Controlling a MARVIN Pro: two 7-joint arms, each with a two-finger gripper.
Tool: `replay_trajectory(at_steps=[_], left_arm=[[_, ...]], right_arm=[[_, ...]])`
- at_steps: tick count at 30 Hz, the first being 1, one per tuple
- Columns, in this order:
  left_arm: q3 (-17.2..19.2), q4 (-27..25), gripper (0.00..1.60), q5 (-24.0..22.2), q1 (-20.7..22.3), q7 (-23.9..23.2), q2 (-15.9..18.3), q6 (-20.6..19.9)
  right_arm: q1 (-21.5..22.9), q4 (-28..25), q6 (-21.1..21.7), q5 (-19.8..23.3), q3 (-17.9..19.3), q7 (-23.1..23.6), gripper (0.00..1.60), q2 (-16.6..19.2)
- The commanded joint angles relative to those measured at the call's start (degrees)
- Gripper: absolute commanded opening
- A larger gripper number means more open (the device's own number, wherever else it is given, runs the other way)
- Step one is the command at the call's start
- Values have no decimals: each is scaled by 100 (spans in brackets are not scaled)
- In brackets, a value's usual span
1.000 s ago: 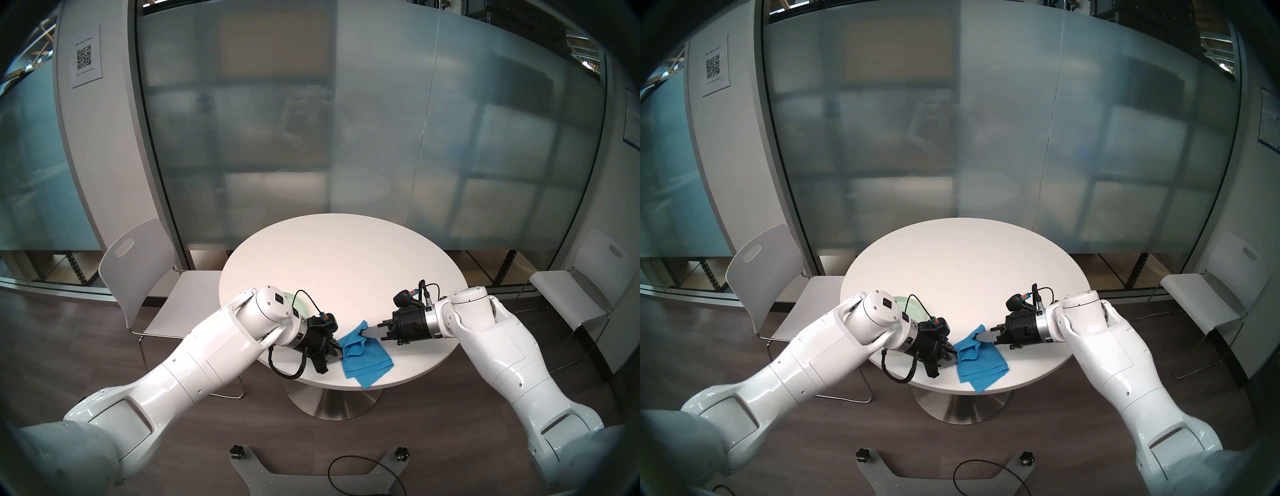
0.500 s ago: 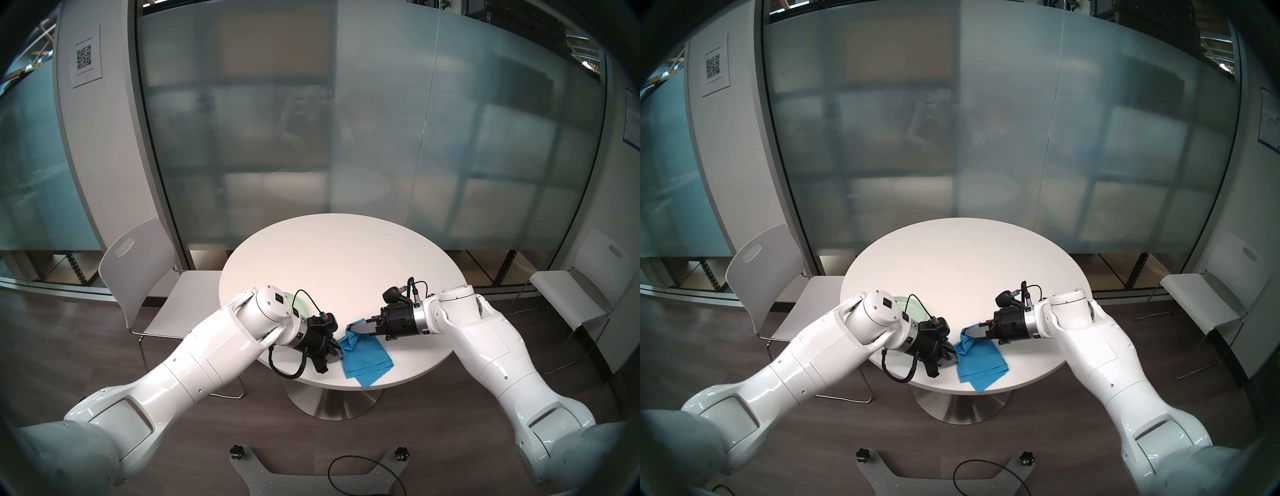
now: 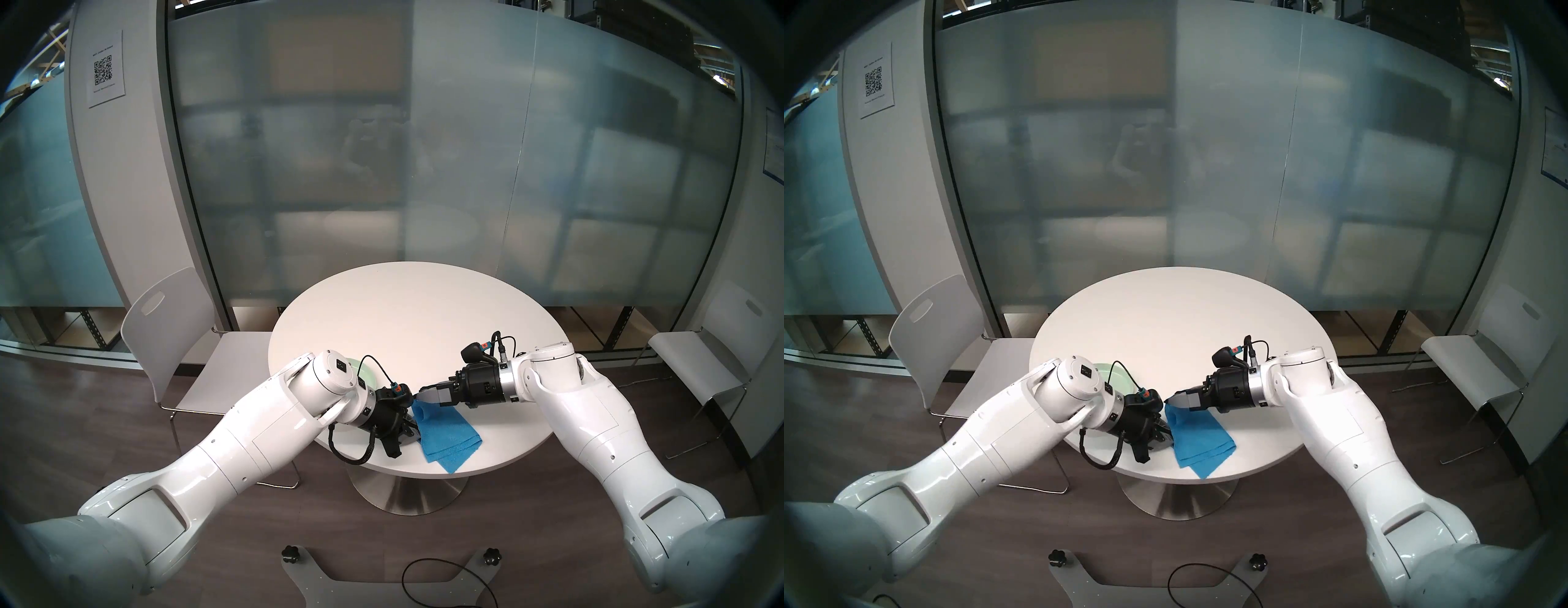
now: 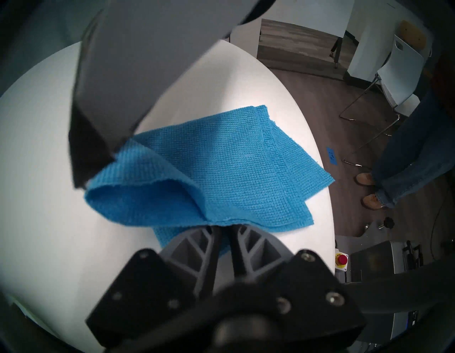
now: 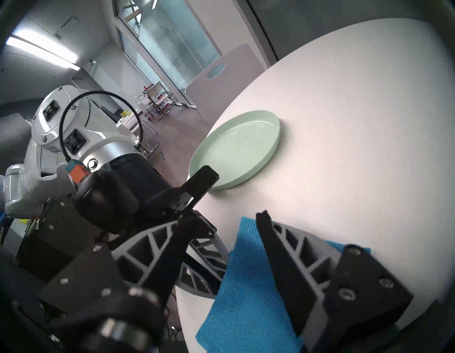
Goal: Fold the napkin in half twice and place it beside the plate
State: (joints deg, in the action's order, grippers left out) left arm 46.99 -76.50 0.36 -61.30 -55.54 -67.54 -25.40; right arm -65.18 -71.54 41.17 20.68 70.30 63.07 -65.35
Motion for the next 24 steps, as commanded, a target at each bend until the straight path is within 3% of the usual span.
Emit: replay_trajectory(at_steps=[1, 6, 8, 13, 24], left_arm=[[37, -51, 57, -16, 28, -2, 12, 13], [45, -21, 57, -18, 38, 9, 8, 25], [73, 37, 56, -31, 53, 37, -15, 23], [119, 248, 56, -29, 123, 141, -117, 51], [70, 595, 57, 7, 374, 215, -286, 181]], right_arm=[[89, -227, 91, 72, 89, 30, 112, -7], [-12, -429, 138, 103, 213, 22, 107, 96], [-162, -715, 226, 145, 356, 1, 95, 250], [-417, -992, 312, 179, 539, -81, 86, 448], [-1185, -1627, 523, 334, 987, -223, 75, 788]])
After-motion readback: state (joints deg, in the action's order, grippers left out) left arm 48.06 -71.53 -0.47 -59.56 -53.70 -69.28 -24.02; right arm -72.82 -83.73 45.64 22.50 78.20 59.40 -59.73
